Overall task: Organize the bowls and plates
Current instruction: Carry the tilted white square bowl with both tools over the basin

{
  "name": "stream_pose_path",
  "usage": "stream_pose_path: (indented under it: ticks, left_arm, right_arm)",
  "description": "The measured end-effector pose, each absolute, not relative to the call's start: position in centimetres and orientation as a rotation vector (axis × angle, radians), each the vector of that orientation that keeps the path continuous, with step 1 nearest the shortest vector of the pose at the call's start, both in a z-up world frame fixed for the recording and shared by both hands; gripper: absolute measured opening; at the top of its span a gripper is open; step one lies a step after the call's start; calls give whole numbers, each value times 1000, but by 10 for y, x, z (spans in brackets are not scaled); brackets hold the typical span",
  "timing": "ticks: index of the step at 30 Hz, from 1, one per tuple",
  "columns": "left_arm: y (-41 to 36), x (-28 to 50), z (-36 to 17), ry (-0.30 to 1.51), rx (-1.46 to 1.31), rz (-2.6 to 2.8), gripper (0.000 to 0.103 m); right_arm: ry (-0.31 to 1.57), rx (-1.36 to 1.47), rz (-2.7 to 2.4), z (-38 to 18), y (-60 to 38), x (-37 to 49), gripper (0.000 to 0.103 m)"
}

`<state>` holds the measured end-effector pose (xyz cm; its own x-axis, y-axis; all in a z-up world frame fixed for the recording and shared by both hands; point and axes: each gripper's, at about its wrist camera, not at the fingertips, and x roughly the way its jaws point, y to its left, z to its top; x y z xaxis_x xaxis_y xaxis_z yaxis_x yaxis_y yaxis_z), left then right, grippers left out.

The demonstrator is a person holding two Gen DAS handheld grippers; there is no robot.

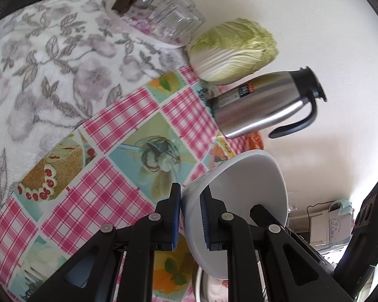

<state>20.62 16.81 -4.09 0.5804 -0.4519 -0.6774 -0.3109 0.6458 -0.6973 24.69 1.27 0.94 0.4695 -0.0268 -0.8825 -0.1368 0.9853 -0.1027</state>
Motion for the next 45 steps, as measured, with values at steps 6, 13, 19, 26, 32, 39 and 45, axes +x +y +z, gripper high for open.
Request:
stream_pose_path:
  ticks: [6, 13, 19, 26, 32, 39, 45]
  left_arm:
    - [159, 193, -8, 923, -890, -144, 16]
    - [138, 181, 32, 865, -797, -162, 16]
    - [118, 174, 57, 826, -742, -202, 16]
    - [84, 172, 76, 808, -655, -230, 16]
    - [54, 172, 84, 812, -584, -253, 16]
    - [17, 172, 78, 852, -507, -291, 17]
    - [-18, 169, 71, 878, -407, -305, 17]
  right_arm:
    - [1021, -157, 64, 43, 0, 228, 9]
    - [948, -97, 85, 71, -23, 207, 9]
    - [886, -47, 72, 92, -45, 189, 9]
    - [839, 24, 50, 103, -78, 174, 9]
    - [816, 77, 20, 105, -109, 162, 9]
    - [811, 190, -16, 89, -148, 149, 10]
    - [800, 252, -48, 74, -175, 135, 10]
